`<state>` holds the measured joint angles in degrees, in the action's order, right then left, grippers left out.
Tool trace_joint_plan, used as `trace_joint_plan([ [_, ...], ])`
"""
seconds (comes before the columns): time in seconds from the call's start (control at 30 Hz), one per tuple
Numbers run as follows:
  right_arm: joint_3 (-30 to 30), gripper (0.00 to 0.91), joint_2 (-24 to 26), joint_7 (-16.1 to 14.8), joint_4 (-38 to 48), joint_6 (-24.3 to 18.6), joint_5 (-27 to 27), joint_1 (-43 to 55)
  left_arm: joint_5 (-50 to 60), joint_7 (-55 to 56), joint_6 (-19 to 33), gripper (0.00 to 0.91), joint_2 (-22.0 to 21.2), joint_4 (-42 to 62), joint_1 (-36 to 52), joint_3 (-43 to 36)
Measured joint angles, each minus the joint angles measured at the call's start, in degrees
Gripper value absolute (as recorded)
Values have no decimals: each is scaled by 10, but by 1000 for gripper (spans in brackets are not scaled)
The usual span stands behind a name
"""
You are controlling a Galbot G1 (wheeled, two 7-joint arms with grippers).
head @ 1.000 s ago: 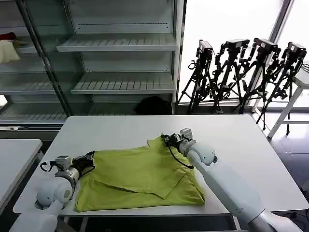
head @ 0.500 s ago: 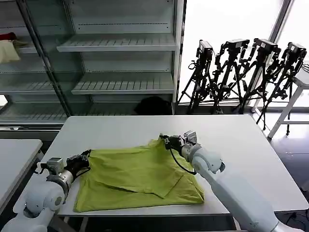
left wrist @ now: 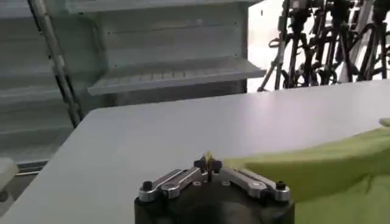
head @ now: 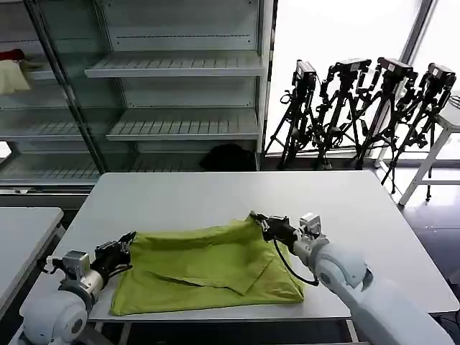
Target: Fold and organize the clothes.
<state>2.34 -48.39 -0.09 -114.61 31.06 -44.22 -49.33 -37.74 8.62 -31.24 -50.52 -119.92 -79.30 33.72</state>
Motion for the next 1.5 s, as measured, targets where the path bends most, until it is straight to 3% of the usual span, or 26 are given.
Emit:
trace_joint_plan([
  [0.57, 44, 0, 45, -5, -83, -10, 10, -111, 71, -20, 2, 0, -13, -48, -72, 25],
  [1.5, 72, 0, 69, -5, -123, -11, 5, -162, 133, -25, 4, 0, -30, -59, -115, 31],
])
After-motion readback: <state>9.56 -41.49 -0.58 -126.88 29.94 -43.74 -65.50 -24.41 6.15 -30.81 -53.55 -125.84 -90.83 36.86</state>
